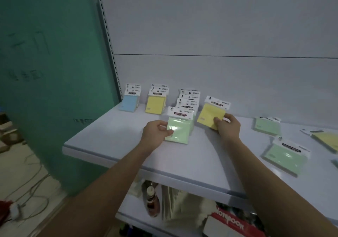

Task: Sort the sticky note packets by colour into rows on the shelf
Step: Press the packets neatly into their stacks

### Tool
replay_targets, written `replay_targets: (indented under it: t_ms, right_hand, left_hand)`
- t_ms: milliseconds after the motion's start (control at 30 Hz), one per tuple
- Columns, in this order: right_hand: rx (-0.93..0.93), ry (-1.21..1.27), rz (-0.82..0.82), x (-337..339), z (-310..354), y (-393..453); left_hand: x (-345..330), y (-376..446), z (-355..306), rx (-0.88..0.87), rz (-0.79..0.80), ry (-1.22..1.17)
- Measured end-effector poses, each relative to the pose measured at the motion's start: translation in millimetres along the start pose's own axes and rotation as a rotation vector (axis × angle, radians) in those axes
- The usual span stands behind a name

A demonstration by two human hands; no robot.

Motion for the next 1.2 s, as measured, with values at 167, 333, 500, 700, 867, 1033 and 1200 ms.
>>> replay_targets:
  t_ms: [167, 333, 500, 700, 867, 1033, 1200]
  right_hand:
    - [-0.001, 0.093, -0.038, -20, 1, 20]
    - [0.055, 0.128, 0.035, -25, -10, 22]
    - [0.014, 0.259, 0.019, -21, -6, 20]
    - [0.067, 0.246, 0.095, -45, 25, 4]
    - [0.11, 0.176, 0.245, -116, 54, -22]
    - [0.026, -0.03, 0.296, -202, 45, -31]
    - [0.018, -0.252, 0.08, -246, 22, -23]
  left_hand:
    - [-14, 29, 10, -0.024, -0.013, 0.065]
    - [-16, 44, 18, -0.038, -0.035, 0.072]
    - [-13, 48, 22, -0.081, 0.005, 0.048]
    - [34, 58, 29, -0.224, 0.148, 0.275]
    - [102, 81, 58, -0.334, 0.165, 0.713]
    - [150, 95, 91, -0.349, 0.272, 0.818]
    - [148, 94, 96, -0.363, 0.359, 0.822]
Point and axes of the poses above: each hand's wrist, its own y-axis towards the middle knuckle, its own x-axis out of the back of the hand, z = x × y, the point moved 3 cm from there along y, towards the middle knuckle, and after that the axes turned 5 degrees about -y, right-handed, at the moved point
